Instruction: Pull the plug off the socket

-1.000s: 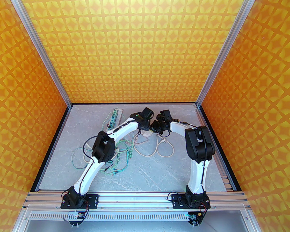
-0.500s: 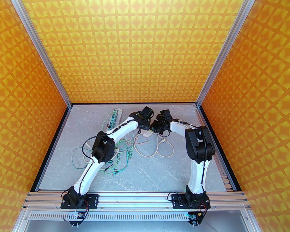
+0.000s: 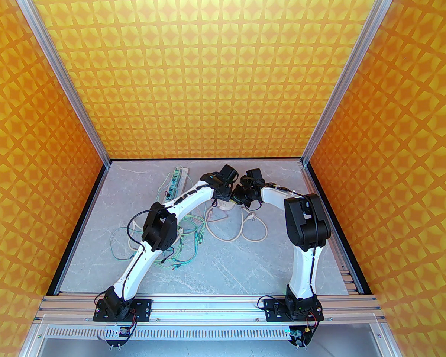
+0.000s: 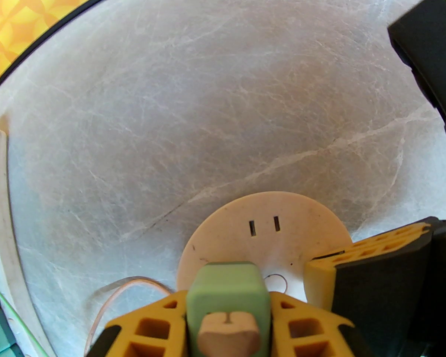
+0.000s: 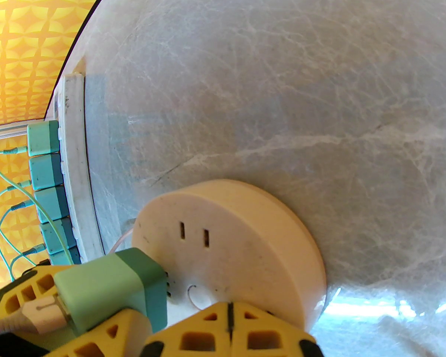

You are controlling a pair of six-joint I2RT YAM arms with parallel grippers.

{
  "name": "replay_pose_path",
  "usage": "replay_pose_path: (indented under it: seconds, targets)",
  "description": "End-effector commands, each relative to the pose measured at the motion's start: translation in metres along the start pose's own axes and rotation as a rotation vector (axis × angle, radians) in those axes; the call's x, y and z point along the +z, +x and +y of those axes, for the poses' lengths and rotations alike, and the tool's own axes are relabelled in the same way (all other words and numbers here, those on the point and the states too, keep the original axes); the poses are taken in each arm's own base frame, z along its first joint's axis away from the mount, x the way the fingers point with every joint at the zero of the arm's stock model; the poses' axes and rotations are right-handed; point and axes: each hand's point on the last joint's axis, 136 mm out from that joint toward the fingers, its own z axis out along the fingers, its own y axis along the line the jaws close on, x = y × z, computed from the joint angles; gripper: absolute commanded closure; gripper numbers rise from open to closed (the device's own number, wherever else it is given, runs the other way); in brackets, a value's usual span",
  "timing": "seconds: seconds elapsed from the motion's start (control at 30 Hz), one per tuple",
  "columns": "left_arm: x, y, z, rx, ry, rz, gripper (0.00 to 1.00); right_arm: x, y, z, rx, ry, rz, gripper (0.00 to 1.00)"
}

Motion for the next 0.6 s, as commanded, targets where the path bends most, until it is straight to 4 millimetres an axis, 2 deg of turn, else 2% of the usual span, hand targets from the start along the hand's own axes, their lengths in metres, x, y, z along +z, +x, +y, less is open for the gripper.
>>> replay_pose_path:
  seconds: [0.0, 0.3, 0.57]
  targets:
    - [-0.064, -0.031, -0.004, -0.026, 0.087, -0.071, 0.89, 0.020, 0.027, -0.082, 0.080, 0.275, 0.058, 1.00]
    - [-0.063, -0.028, 0.001, -0.020, 0.083, -0.048, 0.90, 0.018, 0.026, -0.081, 0.076, 0.279, 0.054, 1.00]
    - [-0.049, -0.015, -0.001, 0.071, -0.003, -0.004, 0.90, 0.018, 0.026, -0.082, 0.076, 0.284, 0.055, 1.00]
